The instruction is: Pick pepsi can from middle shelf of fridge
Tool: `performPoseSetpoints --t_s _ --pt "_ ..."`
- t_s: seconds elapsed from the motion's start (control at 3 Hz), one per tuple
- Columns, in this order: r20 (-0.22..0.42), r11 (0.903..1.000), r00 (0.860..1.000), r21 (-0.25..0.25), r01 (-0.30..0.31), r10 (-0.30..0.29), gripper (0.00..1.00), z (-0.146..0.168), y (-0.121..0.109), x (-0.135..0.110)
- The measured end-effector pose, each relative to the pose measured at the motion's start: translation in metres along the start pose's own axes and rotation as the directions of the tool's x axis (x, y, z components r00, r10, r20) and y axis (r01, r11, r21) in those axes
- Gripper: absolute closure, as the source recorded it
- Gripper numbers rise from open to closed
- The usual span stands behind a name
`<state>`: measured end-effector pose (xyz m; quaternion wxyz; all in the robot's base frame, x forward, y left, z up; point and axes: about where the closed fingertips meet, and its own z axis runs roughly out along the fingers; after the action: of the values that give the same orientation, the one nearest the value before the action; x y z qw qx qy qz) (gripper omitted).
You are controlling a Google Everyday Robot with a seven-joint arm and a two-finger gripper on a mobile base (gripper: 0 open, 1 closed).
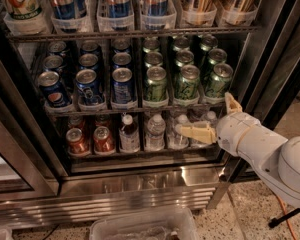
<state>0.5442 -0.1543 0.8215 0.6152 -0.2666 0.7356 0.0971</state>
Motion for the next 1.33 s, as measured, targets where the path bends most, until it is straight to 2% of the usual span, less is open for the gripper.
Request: performPoseSetpoints --t_s 0.33,0.67,1.0,1.33 --pt "0.020 0.9959 0.996 -0.024 -0.087 0.088 0.00 0.008 0.014 0.004" --pt "0.052 0.9769 0.976 -0.055 -0.206 0.209 0.00 0.004 0.043 0.022" --pt "0.161 0.9513 0.941 -0.139 -0.275 0.296 0.00 -0.012 0.096 -0.001" --pt "0.174 0.9545 0.944 -0.154 -0.255 0.281 0.00 -0.009 0.100 -0.017"
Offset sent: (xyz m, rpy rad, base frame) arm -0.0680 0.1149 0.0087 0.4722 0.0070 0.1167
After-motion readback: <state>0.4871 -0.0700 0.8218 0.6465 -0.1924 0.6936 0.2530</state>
